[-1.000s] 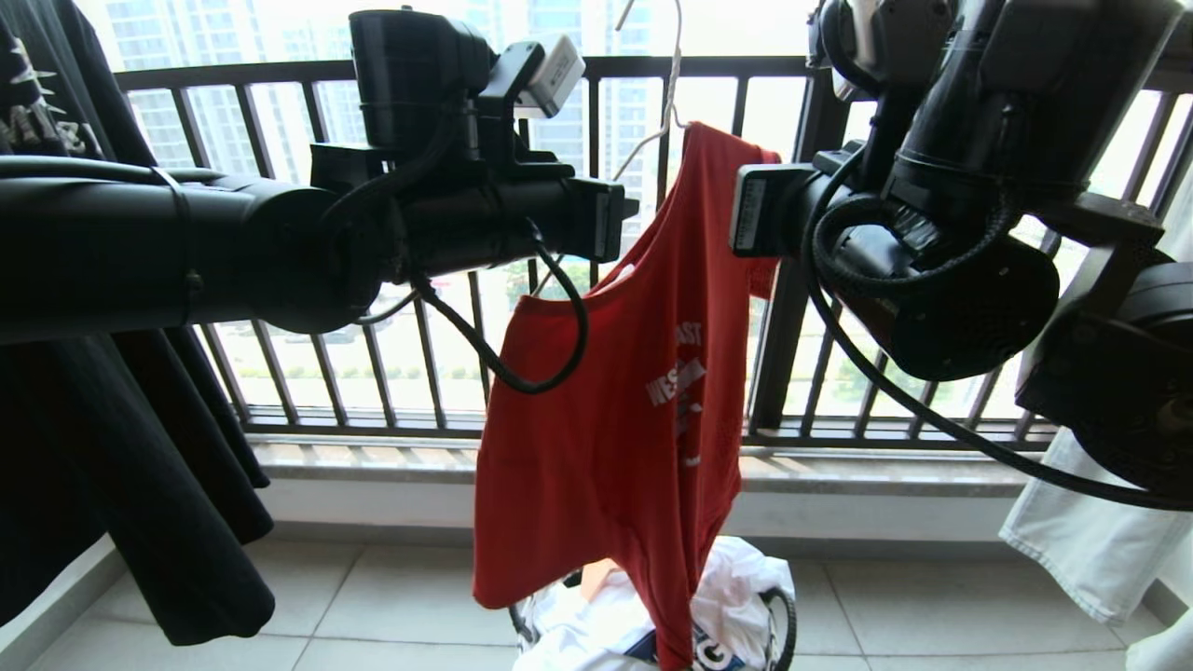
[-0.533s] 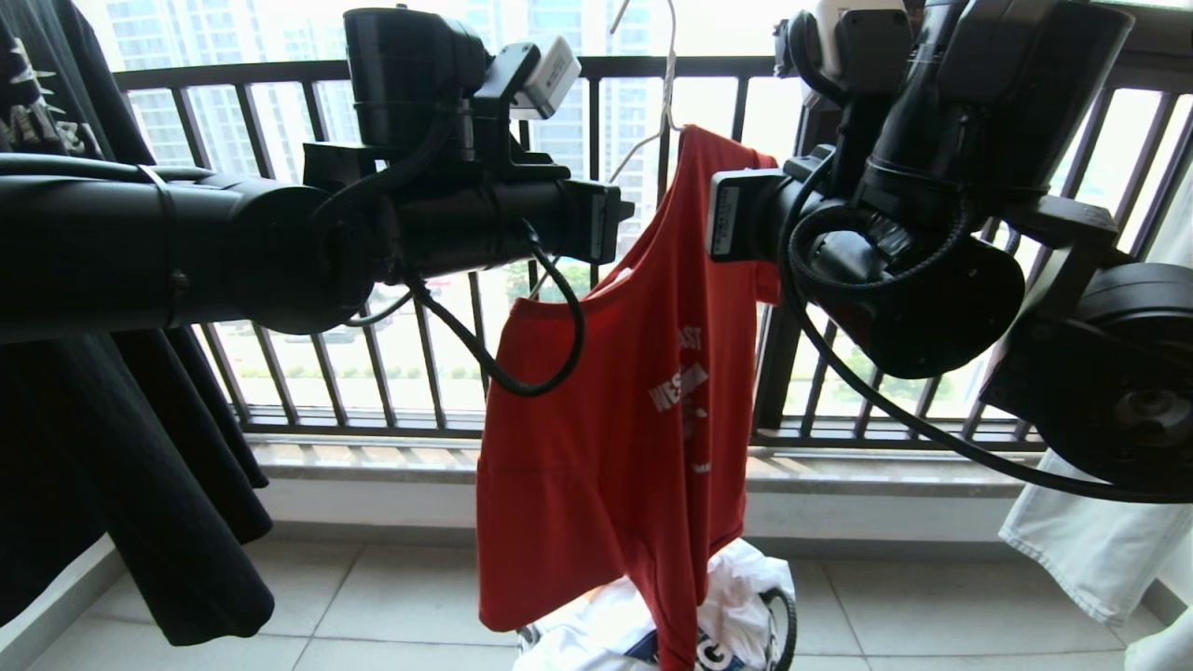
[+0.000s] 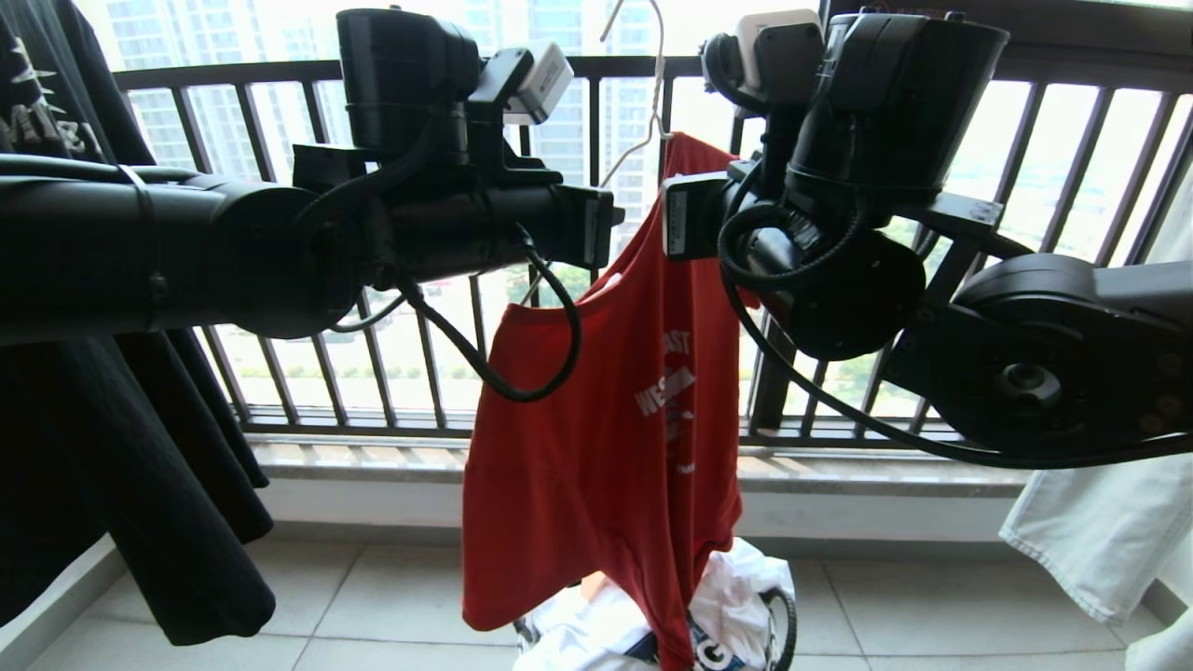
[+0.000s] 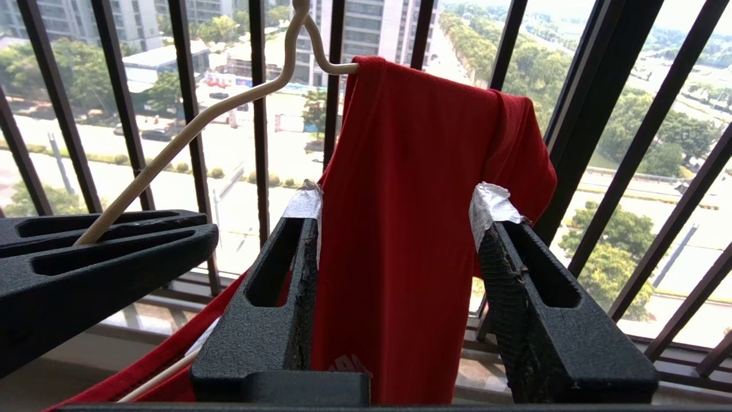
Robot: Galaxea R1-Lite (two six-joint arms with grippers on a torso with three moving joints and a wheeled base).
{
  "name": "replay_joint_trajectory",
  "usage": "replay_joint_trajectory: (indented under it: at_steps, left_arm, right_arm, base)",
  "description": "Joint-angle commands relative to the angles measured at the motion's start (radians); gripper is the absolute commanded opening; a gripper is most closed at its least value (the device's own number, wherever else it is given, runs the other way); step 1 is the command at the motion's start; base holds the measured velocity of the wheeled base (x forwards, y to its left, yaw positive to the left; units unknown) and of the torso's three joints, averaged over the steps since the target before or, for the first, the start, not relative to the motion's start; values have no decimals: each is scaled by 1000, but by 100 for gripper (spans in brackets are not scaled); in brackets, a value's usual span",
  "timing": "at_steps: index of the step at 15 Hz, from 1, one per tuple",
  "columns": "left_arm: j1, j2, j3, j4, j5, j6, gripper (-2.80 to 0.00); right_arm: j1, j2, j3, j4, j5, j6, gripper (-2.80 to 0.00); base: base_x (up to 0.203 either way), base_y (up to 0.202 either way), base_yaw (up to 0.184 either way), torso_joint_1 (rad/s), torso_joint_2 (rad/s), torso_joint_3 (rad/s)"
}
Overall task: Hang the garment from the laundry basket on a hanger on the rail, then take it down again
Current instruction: Hang the clothes on the clothes rack
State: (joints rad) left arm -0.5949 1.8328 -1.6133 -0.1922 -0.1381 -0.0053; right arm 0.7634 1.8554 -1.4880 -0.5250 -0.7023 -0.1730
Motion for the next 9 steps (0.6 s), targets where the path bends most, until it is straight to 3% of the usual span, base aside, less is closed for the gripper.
replay_joint_trajectory:
  at_steps: [1, 9]
  left_arm:
    - [0, -17, 15, -6, -1, -1, -280]
    - [0, -29, 23, -12, 20, -2, -280]
  right_arm:
    - [1, 55, -58, 14, -5, -7, 0]
    - [-11, 115, -147, 22, -12, -22, 0]
  base:
    - [0, 0, 0, 0, 0, 0]
    - [0, 0, 0, 0, 0, 0]
